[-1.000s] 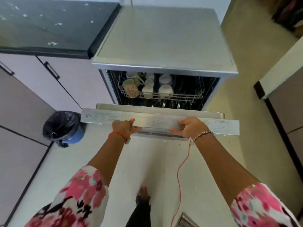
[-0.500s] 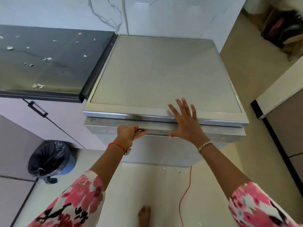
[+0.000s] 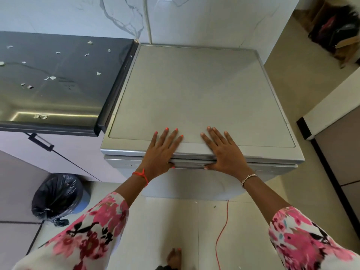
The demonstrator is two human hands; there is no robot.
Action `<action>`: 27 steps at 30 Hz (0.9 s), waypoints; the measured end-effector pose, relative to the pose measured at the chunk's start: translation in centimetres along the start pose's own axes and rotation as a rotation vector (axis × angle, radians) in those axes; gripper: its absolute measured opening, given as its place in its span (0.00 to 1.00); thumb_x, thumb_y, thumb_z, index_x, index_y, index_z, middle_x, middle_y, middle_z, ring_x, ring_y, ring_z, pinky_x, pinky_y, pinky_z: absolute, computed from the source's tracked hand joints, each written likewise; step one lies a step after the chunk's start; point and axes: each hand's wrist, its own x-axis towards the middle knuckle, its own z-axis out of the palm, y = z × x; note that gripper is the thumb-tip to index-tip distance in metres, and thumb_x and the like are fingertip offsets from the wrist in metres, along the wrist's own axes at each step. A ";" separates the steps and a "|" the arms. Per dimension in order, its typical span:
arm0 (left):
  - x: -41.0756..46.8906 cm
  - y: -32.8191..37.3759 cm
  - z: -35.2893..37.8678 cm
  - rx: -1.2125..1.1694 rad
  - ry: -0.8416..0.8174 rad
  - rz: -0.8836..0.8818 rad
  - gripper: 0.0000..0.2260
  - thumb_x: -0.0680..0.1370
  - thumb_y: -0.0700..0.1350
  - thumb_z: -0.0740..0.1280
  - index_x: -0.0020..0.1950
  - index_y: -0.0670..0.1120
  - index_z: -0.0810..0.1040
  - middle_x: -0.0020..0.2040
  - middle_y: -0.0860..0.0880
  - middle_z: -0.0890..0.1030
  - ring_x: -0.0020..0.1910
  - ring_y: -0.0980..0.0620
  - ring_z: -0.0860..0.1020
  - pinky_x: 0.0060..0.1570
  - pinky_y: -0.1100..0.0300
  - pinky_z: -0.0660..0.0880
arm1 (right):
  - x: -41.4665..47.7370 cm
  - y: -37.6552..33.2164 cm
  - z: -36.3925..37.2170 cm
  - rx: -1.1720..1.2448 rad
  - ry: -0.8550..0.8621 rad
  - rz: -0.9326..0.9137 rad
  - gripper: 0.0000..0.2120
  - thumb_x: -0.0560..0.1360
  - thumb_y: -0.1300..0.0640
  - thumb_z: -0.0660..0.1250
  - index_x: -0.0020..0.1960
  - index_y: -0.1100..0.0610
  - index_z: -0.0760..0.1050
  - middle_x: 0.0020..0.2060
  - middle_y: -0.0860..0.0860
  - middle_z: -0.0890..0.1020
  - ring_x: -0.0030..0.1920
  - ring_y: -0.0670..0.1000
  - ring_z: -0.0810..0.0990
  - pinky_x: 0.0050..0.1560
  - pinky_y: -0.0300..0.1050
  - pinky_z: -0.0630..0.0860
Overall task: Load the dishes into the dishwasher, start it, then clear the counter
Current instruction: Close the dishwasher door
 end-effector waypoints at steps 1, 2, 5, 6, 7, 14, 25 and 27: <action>-0.1 0.1 0.2 0.026 0.016 0.002 0.52 0.55 0.58 0.79 0.72 0.46 0.58 0.72 0.42 0.66 0.70 0.37 0.64 0.65 0.38 0.61 | 0.0 0.0 0.0 -0.012 0.008 0.000 0.56 0.58 0.33 0.72 0.75 0.54 0.50 0.75 0.57 0.58 0.74 0.57 0.58 0.70 0.58 0.56; -0.1 0.3 0.4 0.036 0.042 0.004 0.51 0.56 0.57 0.79 0.72 0.46 0.59 0.71 0.42 0.67 0.69 0.37 0.66 0.64 0.38 0.63 | 0.0 0.0 0.0 -0.023 0.018 0.001 0.56 0.58 0.33 0.72 0.75 0.54 0.50 0.74 0.58 0.59 0.74 0.57 0.59 0.70 0.58 0.57; 0.0 0.5 0.8 0.025 0.132 0.003 0.47 0.57 0.54 0.79 0.71 0.45 0.61 0.70 0.43 0.69 0.67 0.37 0.69 0.62 0.39 0.66 | -0.1 -0.2 0.1 -0.049 0.033 0.006 0.54 0.58 0.34 0.74 0.75 0.54 0.53 0.73 0.58 0.62 0.72 0.57 0.63 0.69 0.57 0.60; 0.1 0.5 0.9 0.011 0.156 0.002 0.47 0.57 0.54 0.79 0.70 0.46 0.62 0.69 0.43 0.70 0.66 0.37 0.70 0.62 0.39 0.67 | -0.1 -0.3 0.1 -0.055 0.040 0.009 0.53 0.58 0.35 0.74 0.74 0.55 0.54 0.73 0.58 0.63 0.72 0.57 0.64 0.69 0.57 0.61; 0.2 0.4 0.9 -0.003 0.170 0.006 0.47 0.57 0.53 0.79 0.70 0.46 0.62 0.69 0.43 0.70 0.66 0.37 0.70 0.61 0.39 0.67 | -0.2 -0.4 0.0 -0.059 0.046 0.010 0.53 0.58 0.36 0.74 0.74 0.55 0.55 0.72 0.58 0.63 0.72 0.57 0.64 0.68 0.57 0.62; 0.3 0.5 0.1 -0.121 0.132 -0.031 0.47 0.54 0.50 0.81 0.69 0.47 0.65 0.68 0.45 0.72 0.65 0.38 0.72 0.60 0.38 0.68 | -0.1 -1.0 -1.1 -0.023 0.013 0.025 0.52 0.57 0.38 0.76 0.73 0.55 0.57 0.72 0.57 0.65 0.71 0.57 0.66 0.67 0.57 0.65; 1.4 -2.3 -2.0 -0.606 0.100 -0.115 0.36 0.66 0.74 0.53 0.61 0.51 0.77 0.64 0.56 0.75 0.63 0.56 0.70 0.62 0.67 0.60 | 2.7 -0.3 -4.1 0.184 -0.033 -0.032 0.37 0.63 0.30 0.58 0.54 0.60 0.76 0.53 0.57 0.80 0.53 0.57 0.80 0.49 0.53 0.77; 1.8 -3.8 -2.8 -0.805 0.058 -0.176 0.37 0.65 0.75 0.55 0.58 0.49 0.78 0.59 0.56 0.76 0.59 0.60 0.71 0.61 0.68 0.64 | 4.4 0.9 -6.4 0.315 -0.141 -0.013 0.35 0.68 0.29 0.56 0.53 0.60 0.76 0.52 0.54 0.77 0.55 0.53 0.75 0.53 0.48 0.72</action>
